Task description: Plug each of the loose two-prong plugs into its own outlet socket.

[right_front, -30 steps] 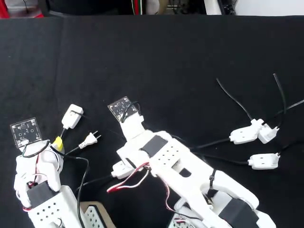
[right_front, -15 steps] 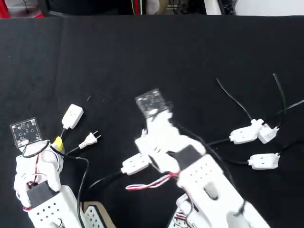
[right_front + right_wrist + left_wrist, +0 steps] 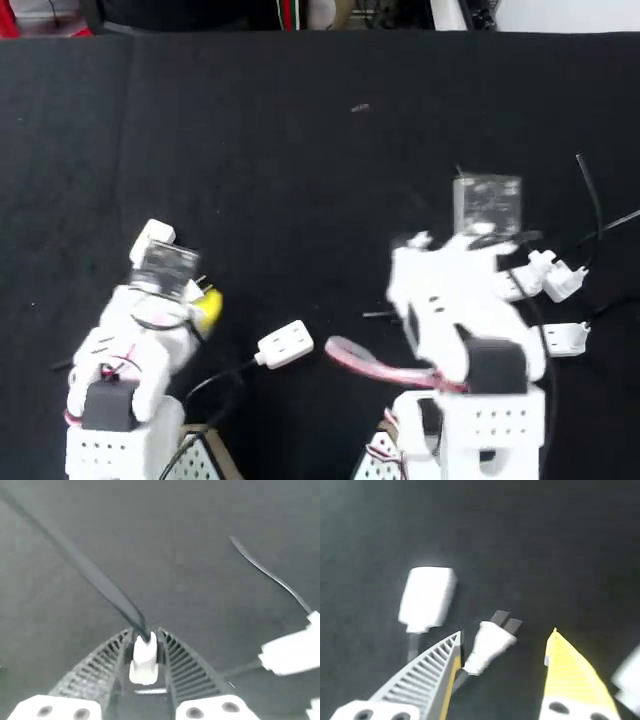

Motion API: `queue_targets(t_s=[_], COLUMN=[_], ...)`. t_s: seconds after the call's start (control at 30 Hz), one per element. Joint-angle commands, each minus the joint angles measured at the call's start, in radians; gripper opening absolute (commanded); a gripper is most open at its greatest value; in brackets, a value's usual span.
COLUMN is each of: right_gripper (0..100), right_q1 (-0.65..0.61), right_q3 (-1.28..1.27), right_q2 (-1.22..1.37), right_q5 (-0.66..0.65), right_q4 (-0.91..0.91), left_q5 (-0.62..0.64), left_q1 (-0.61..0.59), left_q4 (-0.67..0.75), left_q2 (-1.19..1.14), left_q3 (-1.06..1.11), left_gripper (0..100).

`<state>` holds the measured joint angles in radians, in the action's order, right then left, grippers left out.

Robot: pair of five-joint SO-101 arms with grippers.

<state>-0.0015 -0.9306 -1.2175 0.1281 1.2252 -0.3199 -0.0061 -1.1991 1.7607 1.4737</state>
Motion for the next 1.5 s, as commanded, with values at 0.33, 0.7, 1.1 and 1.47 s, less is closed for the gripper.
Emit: queue_targets(t_s=[0.33,0.7,1.1,1.47], right_gripper=[1.1,1.1,1.1,1.1], right_q1=[0.123,0.157,0.157,0.157], right_q3=[0.170,0.220,0.234,0.232], right_q2=[0.331,0.437,0.452,0.450], right_q5=[0.026,0.023,0.029,0.025], right_q4=[0.006,0.000,0.002,0.002], left_q5=[-0.181,-0.106,-0.181,-0.293], left_q1=[0.395,0.578,0.538,0.476], left_q4=[-0.080,0.066,0.344,0.281], left_q2=[-0.968,-0.887,-0.965,-1.175], left_q3=[-0.527,-0.380,-0.266,-0.384], left_gripper=[27,31,31,31])
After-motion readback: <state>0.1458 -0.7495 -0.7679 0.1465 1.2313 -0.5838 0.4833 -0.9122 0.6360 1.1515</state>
